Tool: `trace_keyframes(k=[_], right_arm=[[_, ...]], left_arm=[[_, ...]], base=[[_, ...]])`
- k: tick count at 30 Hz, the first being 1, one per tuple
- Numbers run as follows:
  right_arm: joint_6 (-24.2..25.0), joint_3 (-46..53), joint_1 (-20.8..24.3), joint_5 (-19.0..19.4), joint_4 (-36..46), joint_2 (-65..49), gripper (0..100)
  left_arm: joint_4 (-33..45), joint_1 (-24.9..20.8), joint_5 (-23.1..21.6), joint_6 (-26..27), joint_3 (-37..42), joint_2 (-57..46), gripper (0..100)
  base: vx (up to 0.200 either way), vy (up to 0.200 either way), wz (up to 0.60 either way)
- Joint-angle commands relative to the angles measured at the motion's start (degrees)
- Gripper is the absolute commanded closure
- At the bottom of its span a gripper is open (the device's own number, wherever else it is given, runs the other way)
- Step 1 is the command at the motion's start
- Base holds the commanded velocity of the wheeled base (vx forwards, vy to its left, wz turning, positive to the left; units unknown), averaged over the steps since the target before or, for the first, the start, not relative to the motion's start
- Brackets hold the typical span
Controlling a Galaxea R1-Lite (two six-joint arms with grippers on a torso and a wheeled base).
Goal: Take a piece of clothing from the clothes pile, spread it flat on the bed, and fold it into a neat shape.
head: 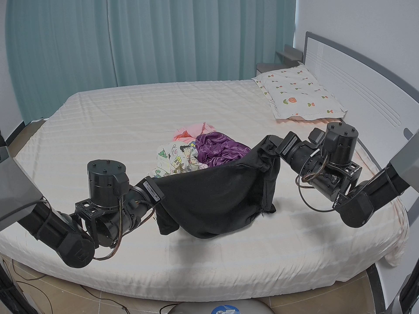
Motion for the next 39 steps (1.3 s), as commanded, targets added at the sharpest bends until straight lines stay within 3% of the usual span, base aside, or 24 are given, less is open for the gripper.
trace_keyframes(k=[1,39], right_arm=[[0.32,0.93,0.16,0.42,-0.11,-0.30,100],[-0.56,-0.74,7.98,0.51,-0.11,-7.86,100]], left_arm=[[-0.09,1.45,-0.54,-0.64,0.35,-0.34,100],[0.62,5.85,-0.72,0.15,4.66,-12.11,100]], base=[[0.000,0.200,0.00],[0.000,0.200,0.00]])
